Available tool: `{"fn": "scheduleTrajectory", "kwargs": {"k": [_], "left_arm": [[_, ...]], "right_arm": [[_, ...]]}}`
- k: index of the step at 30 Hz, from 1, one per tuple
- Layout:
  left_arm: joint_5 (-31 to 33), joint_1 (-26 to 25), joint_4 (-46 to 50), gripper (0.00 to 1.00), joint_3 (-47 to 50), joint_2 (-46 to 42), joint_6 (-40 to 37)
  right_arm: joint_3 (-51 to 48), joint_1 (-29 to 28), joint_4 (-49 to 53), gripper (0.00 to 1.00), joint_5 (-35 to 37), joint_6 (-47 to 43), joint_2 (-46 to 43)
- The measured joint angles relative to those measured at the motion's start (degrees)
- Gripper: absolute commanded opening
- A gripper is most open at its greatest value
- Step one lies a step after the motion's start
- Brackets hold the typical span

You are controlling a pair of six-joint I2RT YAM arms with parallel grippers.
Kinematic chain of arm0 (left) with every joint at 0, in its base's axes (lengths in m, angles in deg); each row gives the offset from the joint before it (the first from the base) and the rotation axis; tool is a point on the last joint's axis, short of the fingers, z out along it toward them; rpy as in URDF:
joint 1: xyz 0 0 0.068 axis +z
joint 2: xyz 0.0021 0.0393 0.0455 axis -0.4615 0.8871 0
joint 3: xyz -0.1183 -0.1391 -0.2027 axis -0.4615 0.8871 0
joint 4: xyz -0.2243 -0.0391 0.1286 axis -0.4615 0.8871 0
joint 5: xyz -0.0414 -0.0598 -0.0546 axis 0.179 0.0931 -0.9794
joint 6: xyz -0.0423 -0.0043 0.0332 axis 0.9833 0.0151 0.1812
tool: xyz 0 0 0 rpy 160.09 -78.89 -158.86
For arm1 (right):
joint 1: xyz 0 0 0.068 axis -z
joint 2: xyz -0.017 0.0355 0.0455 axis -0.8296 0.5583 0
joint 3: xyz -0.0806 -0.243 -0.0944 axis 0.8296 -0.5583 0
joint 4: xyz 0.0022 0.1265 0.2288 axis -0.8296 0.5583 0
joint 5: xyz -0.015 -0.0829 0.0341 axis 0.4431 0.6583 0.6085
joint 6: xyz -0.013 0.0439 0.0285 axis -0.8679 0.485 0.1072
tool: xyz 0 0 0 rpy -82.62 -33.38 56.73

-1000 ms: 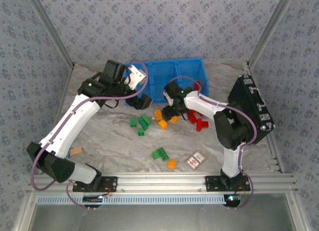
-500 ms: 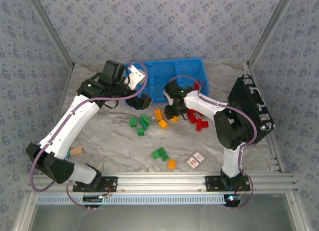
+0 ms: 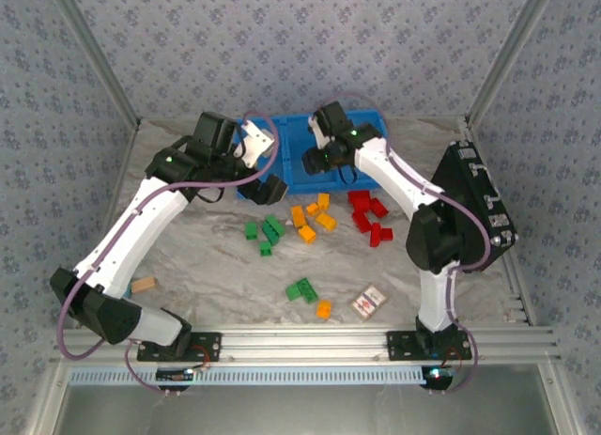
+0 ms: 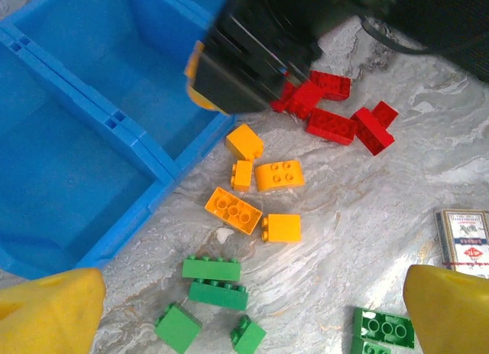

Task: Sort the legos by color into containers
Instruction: Place the lego in the container.

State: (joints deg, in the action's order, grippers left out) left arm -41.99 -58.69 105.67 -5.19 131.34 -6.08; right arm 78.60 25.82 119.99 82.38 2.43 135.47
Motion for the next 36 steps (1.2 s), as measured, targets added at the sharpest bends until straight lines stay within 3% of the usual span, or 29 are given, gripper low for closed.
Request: {"fn": "scheduleTrajectory", "kwargs": {"k": [7, 14, 18, 23, 26, 36], "left_arm": [[0.0, 0.0, -0.2, 1.0, -2.7, 3.8, 0.0], [0.2, 0.1, -0.1, 1.0, -2.7, 4.9, 0.0], [0.2, 0.2, -0.1, 1.0, -2.7, 4.9, 0.0], [0.5, 0.5, -0.2, 1.0, -2.6, 4.8, 0.0], [0.9, 0.5, -0.5, 1.0, -1.7, 4.4, 0.0], [0.9, 0.5, -1.8, 1.0, 3.3, -2.2, 0.0]], "right_arm": [[15.1, 1.2, -0.5, 0.48, -1.4, -0.4, 13.8], [18.5, 1.3, 1.3, 0.54, -2.1, -1.1, 20.9], [18.5, 1.5, 1.4, 0.58, -2.1, -1.4, 21.2], [18.4, 1.6, 1.5, 0.72, -2.1, -1.8, 21.1], [16.8, 1.5, 1.5, 0.75, -2.1, -1.9, 19.6], [4.3, -1.4, 0.5, 0.75, -0.7, 0.2, 7.5]]}}
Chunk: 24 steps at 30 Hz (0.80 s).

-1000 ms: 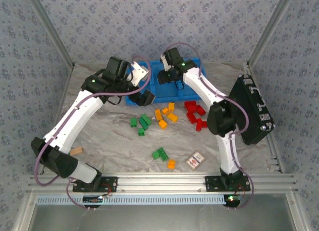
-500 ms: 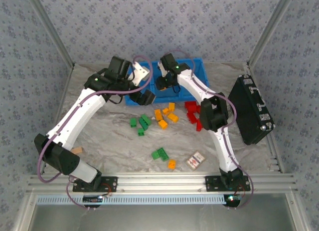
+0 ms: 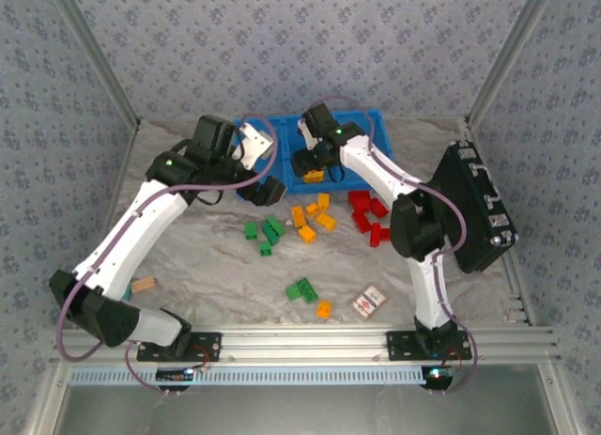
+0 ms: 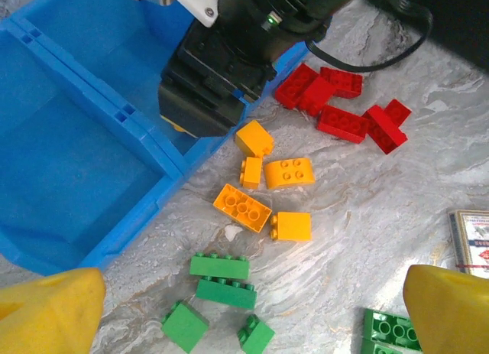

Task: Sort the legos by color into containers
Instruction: Pick up the lego from the center of the table.

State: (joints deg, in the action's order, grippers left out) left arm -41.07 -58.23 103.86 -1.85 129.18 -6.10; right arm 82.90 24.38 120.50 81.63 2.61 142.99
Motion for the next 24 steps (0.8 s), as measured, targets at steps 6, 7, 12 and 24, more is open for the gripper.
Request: {"fn": "scheduleTrajectory", "kwargs": {"k": [6, 7, 12, 24], "left_arm": [[0.5, 0.0, -1.4, 1.0, 3.5, -7.2, 0.0], [0.7, 0.0, -1.5, 1.0, 4.0, -8.2, 0.0], [1.2, 0.0, -2.2, 1.0, 5.8, -10.4, 0.9], [1.5, 0.0, 0.0, 1.0, 4.1, -11.7, 1.7]], "right_arm": [[-13.2, -5.3, -2.4, 0.81, 2.4, 2.3, -9.5], [-15.8, -6.3, -2.9, 0.81, 2.3, 2.8, -11.1], [-25.3, -10.0, -4.4, 0.81, 2.4, 4.5, -15.3], [-35.6, -14.6, -9.6, 0.79, 3.9, 6.2, -16.3]]}}
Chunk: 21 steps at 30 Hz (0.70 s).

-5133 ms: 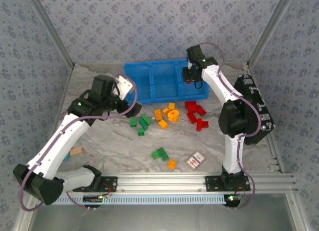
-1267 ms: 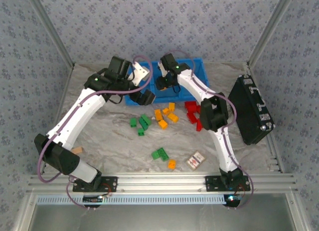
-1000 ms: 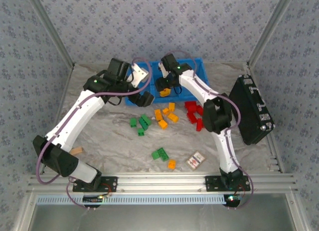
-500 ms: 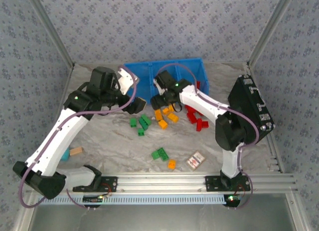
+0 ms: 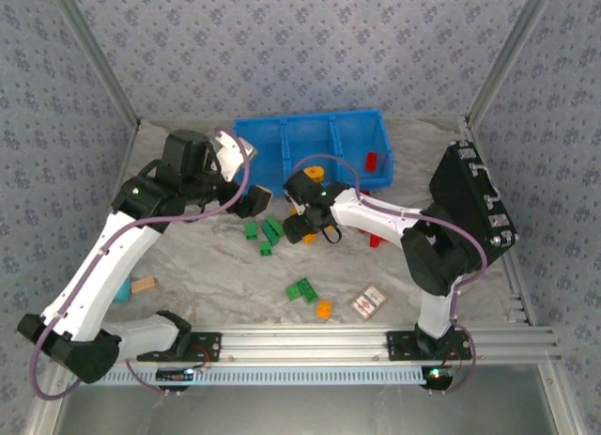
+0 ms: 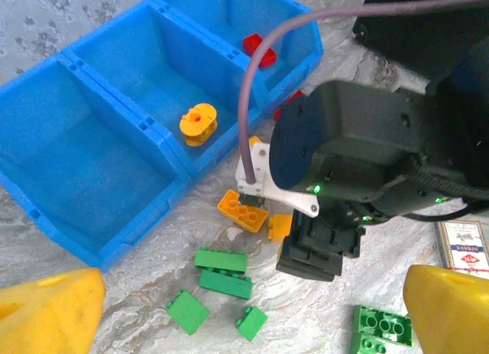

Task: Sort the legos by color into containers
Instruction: Pick up the lego from the center of the table.

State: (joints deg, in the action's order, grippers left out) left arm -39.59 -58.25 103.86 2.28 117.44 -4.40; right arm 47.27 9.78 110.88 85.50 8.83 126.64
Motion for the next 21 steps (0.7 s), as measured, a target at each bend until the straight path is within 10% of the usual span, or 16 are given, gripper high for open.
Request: {"fn": "scheduleTrajectory", "kwargs": {"k": [21], "left_arm": [[3.5, 0.0, 4.5, 1.0, -3.4, -1.0, -1.3]], "right_arm": [[-2.4, -0.7, -4.4, 0.51, 2.7, 1.4, 6.1]]}}
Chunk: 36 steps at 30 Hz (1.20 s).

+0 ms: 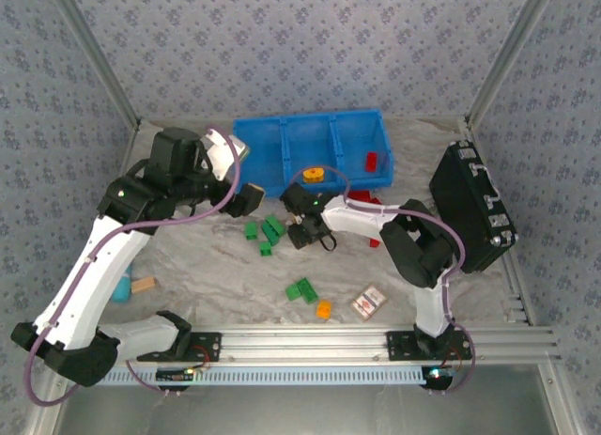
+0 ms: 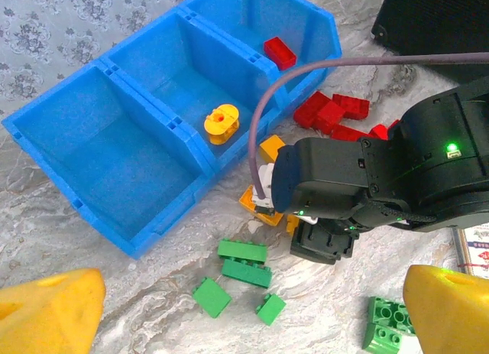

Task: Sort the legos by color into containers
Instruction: Pick up the lego from the center of the table, then place the lego in the container.

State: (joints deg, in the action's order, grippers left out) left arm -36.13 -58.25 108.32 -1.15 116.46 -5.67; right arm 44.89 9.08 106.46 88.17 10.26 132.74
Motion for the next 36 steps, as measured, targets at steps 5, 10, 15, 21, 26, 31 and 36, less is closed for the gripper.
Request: {"fn": "scheduleTrajectory", "kwargs": {"k": [5, 10, 15, 21, 26, 31, 36], "left_arm": [[0.0, 0.0, 0.3, 1.0, 0.0, 0.0, 0.0], [-0.2, 0.0, 0.3, 1.0, -0.1, 0.0, 0.0], [-1.4, 0.0, 0.6, 1.0, -1.4, 0.0, -0.3], [-1.6, 0.0, 0.5, 1.0, -2.0, 0.1, -0.9], [-1.6, 0.0, 0.5, 1.0, -2.0, 0.5, -1.4], [-1.6, 0.0, 0.5, 1.0, -1.2, 0.5, -1.3], [-1.1, 0.1, 0.6, 1.0, -0.9, 1.2, -1.5]], "right_arm": [[-0.2, 0.0, 0.1, 0.37, 0.9, 0.3, 0.0], [0.7, 0.0, 1.3, 0.31, 1.0, -0.2, 0.2], [5.5, 0.2, 6.8, 0.31, 0.9, -1.2, 0.2], [15.7, 3.3, 12.5, 0.32, 0.7, -4.1, -1.1], [26.0, 8.6, 13.3, 0.31, 0.3, -7.8, 0.0], [36.9, 13.2, 14.3, 0.31, -0.8, -11.3, 7.6], [45.5, 16.3, 15.2, 0.32, -2.3, -12.8, 17.7]]}}
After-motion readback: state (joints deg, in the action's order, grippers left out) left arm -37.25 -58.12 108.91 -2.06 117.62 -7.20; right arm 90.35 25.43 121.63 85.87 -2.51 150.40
